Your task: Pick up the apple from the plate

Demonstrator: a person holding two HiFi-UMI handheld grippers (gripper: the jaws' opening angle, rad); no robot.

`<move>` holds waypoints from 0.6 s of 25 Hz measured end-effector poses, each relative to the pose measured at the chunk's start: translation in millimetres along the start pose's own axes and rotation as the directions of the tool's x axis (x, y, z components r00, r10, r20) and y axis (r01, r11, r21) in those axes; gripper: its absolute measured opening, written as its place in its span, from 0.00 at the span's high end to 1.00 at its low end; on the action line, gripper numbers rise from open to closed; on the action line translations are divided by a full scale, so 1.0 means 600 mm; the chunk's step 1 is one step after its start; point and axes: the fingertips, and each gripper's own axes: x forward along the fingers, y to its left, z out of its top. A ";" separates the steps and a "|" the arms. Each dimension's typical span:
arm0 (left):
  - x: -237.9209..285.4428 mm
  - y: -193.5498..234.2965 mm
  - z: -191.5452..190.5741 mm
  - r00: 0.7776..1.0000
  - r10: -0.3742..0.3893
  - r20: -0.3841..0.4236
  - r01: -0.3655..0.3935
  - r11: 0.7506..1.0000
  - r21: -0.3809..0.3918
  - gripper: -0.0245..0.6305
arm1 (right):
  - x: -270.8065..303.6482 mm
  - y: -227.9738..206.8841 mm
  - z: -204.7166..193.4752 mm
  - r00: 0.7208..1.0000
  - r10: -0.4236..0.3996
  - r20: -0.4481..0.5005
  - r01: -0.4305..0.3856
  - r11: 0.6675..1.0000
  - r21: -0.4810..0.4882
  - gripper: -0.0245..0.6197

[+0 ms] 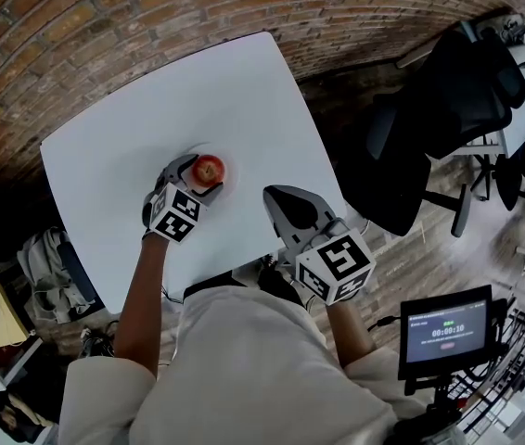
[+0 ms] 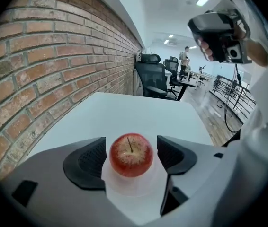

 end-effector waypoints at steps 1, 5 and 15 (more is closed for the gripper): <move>0.003 0.001 -0.002 1.000 -0.002 -0.004 0.002 1.000 -0.003 0.46 | 0.001 0.000 -0.001 1.000 0.001 -0.002 -0.001 1.000 0.001 0.96; 0.017 0.003 -0.010 1.000 -0.011 -0.020 0.011 1.000 -0.018 0.41 | 0.008 -0.006 -0.005 1.000 0.002 -0.013 -0.002 1.000 0.005 0.96; 0.034 0.004 -0.033 0.999 0.010 -0.044 -0.013 0.998 -0.061 0.32 | 0.015 -0.013 -0.010 1.000 0.007 -0.026 -0.007 1.000 0.007 0.96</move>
